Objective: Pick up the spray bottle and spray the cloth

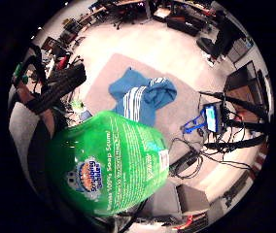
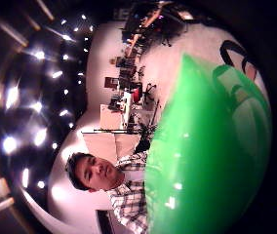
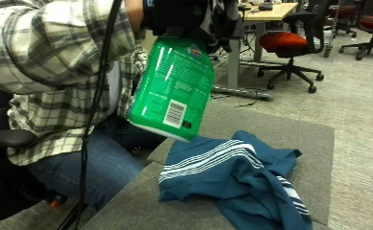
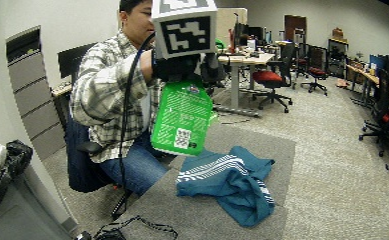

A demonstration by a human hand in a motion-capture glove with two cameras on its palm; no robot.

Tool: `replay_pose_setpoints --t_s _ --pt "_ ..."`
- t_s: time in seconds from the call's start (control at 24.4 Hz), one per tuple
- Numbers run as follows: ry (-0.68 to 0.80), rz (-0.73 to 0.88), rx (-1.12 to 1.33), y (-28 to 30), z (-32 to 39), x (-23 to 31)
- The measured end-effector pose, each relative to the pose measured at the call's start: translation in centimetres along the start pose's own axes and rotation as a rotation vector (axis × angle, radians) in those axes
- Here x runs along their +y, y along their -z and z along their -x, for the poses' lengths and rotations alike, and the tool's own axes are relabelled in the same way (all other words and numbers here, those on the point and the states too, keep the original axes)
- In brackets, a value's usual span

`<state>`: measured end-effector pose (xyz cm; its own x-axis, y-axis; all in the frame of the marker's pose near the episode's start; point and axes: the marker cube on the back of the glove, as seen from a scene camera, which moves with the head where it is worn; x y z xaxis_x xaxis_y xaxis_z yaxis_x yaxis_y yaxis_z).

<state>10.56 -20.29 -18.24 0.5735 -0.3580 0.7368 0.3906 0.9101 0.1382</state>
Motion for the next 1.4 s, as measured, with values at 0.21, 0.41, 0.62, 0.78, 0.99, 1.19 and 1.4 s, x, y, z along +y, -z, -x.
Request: replay_pose_setpoints --t_s 0.21,0.41,0.62,0.78,0.99,1.19,1.4 --pt "-0.134 0.159 0.071 -3.3 -1.2 -2.0" --pt "-0.311 0.357 0.165 -6.3 -3.7 -3.4" --pt "-0.501 0.575 0.275 -9.2 -6.1 -4.1" --pt "-0.586 0.681 0.345 -11.3 -7.2 -4.6" --pt "-0.652 0.756 0.368 -13.2 -8.0 -4.9" --pt "-0.701 0.798 0.385 -14.3 -8.8 -4.8" --pt "-0.711 0.810 0.390 -14.6 -9.1 -4.7"
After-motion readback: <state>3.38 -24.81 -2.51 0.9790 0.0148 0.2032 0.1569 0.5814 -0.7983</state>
